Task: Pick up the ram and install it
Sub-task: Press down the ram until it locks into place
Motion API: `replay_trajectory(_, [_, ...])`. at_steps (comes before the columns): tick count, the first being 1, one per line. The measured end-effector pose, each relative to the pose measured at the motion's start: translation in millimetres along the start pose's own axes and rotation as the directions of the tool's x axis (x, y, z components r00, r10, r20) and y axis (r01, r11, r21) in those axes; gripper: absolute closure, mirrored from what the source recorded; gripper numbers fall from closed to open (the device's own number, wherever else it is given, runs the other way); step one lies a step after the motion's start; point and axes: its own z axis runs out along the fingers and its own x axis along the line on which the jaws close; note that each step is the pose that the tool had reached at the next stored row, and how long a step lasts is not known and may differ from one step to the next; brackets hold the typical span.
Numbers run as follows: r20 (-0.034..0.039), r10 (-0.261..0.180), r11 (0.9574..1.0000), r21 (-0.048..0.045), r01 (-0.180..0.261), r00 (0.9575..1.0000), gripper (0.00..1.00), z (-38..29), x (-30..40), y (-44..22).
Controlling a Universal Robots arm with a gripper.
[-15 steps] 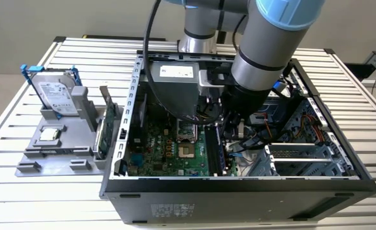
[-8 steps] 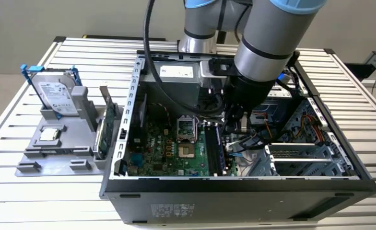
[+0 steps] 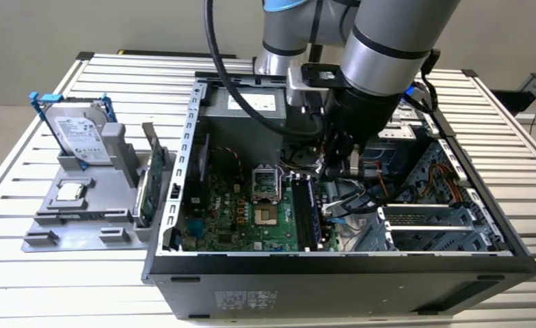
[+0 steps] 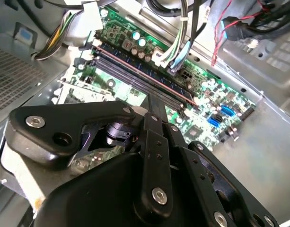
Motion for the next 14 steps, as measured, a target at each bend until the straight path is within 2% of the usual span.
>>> replay_trajectory(7, [0.0001,0.000,1.0000,0.0000,0.000,1.0000,1.00,-20.5,-0.5,1.0])
replay_trajectory(14, [-0.0001,0.000,1.0000,0.0000,0.000,1.0000,1.00,-35.9,-0.8,1.8])
